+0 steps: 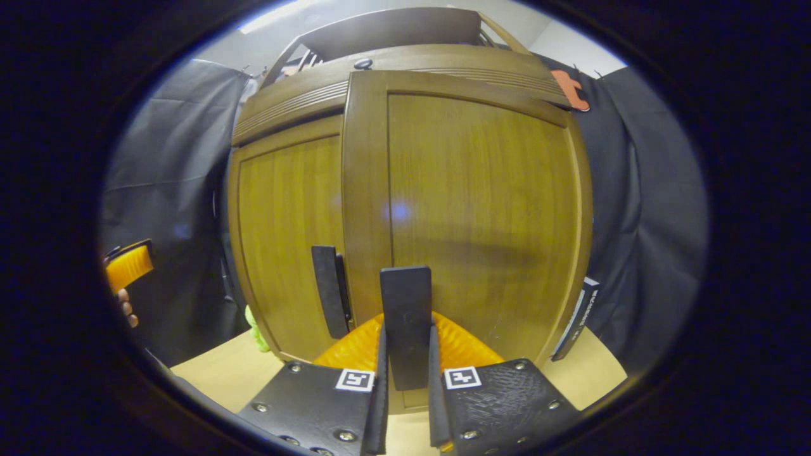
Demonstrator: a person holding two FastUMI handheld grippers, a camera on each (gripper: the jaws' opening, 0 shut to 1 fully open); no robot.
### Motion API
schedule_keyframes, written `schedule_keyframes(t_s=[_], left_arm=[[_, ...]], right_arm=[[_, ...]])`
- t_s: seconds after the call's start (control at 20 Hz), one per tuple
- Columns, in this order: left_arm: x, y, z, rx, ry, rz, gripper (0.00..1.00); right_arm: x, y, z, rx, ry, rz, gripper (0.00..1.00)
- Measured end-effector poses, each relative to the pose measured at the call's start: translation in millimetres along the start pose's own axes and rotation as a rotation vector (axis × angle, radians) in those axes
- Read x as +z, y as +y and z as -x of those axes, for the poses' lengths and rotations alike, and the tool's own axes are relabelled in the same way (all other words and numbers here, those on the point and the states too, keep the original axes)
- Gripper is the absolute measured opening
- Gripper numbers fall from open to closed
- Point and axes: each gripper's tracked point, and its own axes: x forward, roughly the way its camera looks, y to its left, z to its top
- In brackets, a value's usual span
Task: Open the right door of the double-door shoe cabinet with the right hand, and open the left door with the left hand.
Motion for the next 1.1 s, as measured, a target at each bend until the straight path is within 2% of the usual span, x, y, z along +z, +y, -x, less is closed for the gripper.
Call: schedule_keyframes(t_s=[0.25, 0.45, 0.5, 0.55, 0.65, 0.95, 1.1], left_arm=[[-7, -1, -7, -0.006, 0.026, -0.003, 0.93], [-6, 6, -11, 0.019, 0.022, 0.003, 0.94], [-6, 6, -11, 0.025, 0.024, 0.007, 0.94], [-7, 6, -11, 0.029, 0.026, 0.014, 0.94], [-7, 2, -10, 0.025, 0.029, 0.024, 0.93], [-7, -9, -8, 0.000, 0.020, 0.008, 0.93], [-7, -11, -8, -0.006, 0.023, 0.013, 0.94]], right_arm=[[4, 0, 5, 0.025, 0.002, 0.002, 0.26], [11, -1, 9, 0.032, -0.008, -0.007, 0.26], [13, -1, 10, 0.031, -0.011, -0.005, 0.30], [15, -1, 11, 0.030, -0.014, -0.004, 0.26], [18, -1, 12, 0.024, -0.017, -0.006, 0.26], [25, -5, 17, -0.012, -0.022, 0.000, 0.25], [29, -18, 22, -0.065, -0.017, 0.015, 0.25]])
